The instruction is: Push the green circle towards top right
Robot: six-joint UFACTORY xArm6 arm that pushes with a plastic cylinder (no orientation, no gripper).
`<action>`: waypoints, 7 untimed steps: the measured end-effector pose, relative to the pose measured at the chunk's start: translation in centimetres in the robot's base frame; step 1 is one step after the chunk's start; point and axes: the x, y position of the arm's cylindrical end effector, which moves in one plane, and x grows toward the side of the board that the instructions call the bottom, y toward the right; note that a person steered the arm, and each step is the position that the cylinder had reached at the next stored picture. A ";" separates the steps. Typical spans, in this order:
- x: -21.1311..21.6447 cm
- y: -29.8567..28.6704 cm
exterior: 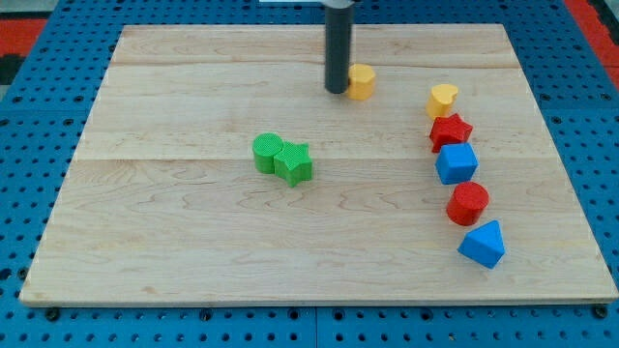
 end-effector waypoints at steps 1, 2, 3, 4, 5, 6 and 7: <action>-1.1 0.1; -1.8 6.6; -1.8 10.3; -1.8 1.4; 2.5 -2.0; 6.0 -9.4; 7.5 -17.4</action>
